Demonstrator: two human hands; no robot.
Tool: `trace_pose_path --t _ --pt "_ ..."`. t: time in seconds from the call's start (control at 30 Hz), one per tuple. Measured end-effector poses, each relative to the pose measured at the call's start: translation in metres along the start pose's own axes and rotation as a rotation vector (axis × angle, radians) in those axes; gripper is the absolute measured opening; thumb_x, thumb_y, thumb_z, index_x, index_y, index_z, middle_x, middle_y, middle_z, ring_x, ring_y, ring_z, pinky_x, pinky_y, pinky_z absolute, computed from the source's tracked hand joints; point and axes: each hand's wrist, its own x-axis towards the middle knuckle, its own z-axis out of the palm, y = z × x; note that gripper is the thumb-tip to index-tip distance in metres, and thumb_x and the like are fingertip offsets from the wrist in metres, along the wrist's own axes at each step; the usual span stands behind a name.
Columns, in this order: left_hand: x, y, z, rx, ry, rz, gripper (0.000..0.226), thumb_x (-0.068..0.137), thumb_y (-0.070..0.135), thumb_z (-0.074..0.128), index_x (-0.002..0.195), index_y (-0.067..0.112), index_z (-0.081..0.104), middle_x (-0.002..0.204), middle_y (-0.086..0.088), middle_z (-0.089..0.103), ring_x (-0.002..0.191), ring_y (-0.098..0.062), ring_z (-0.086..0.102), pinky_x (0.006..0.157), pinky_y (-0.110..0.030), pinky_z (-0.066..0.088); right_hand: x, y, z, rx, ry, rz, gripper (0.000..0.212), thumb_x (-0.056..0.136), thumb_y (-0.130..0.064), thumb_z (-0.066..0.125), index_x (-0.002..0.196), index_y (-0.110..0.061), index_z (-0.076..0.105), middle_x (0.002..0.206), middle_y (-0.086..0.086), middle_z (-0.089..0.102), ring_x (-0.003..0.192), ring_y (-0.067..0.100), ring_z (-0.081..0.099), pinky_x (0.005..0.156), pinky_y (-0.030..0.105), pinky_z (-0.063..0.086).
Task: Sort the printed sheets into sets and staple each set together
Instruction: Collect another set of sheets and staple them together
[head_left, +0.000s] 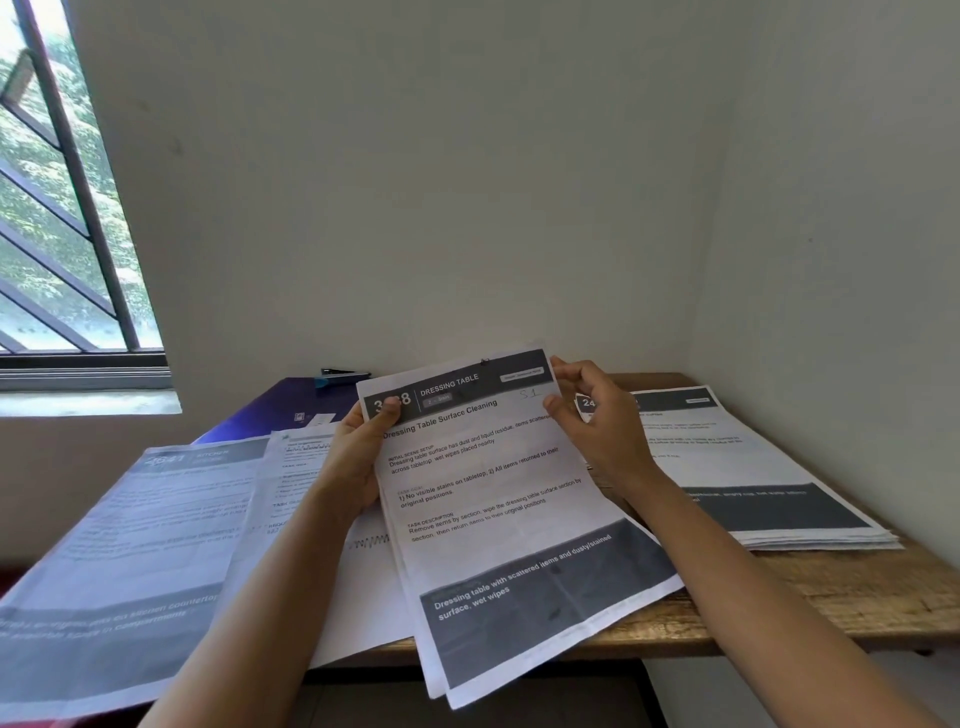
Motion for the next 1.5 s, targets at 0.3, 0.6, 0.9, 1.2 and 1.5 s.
trace_pose_path --t 0.3,0.6,0.9,1.2,1.5 --pt "-0.0017 0.0009 0.0007 0.016 -0.033 0.008 0.010 0.095 0.013 0.055 0.100 0.017 0.063 0.085 -0.009 0.074 0.068 -0.021 0.072 0.055 -0.037 0.060 0.0029 -0.0032 -0.0008 0.081 -0.012 0.013 0.043 0.091 -0.014 0.063 0.129 -0.023 0.046 0.132 -0.008 0.056 0.123 0.004 0.052 0.101 0.027 0.047" --pt "-0.0021 0.0009 0.0004 0.014 -0.057 0.021 0.009 0.091 0.016 0.058 0.099 0.017 0.063 0.087 -0.010 0.074 0.071 -0.022 0.072 0.056 -0.038 0.060 0.0030 0.0005 -0.0014 0.057 0.014 -0.040 0.044 0.090 -0.012 0.065 0.128 -0.023 0.046 0.132 -0.004 0.058 0.122 0.002 0.053 0.099 0.030 0.049" --pt "-0.0028 0.0005 0.0017 0.005 -0.035 0.028 0.009 0.094 0.012 0.055 0.096 0.017 0.063 0.080 -0.007 0.074 0.065 -0.019 0.072 0.052 -0.035 0.059 -0.0006 -0.0012 -0.0032 -0.009 0.059 -0.141 0.042 0.090 -0.012 0.065 0.129 -0.020 0.052 0.126 -0.007 0.061 0.114 -0.008 0.056 0.091 0.019 0.051" --pt "-0.0032 0.0006 0.0012 0.009 -0.028 0.022 0.008 0.094 0.014 0.056 0.098 0.016 0.062 0.083 -0.009 0.073 0.067 -0.021 0.072 0.053 -0.038 0.060 -0.0044 -0.0030 -0.0038 -0.052 0.134 -0.251 0.041 0.085 -0.006 0.070 0.122 -0.020 0.059 0.121 0.003 0.066 0.108 0.005 0.063 0.091 0.021 0.052" --pt "-0.0025 0.0009 0.0008 0.006 -0.031 0.023 0.008 0.094 0.014 0.056 0.097 0.017 0.063 0.084 -0.009 0.073 0.067 -0.021 0.072 0.055 -0.038 0.060 -0.0042 -0.0047 -0.0047 -0.132 0.198 -0.329 0.035 0.085 -0.005 0.070 0.118 -0.017 0.065 0.117 -0.017 0.059 0.102 0.010 0.067 0.087 0.035 0.056"
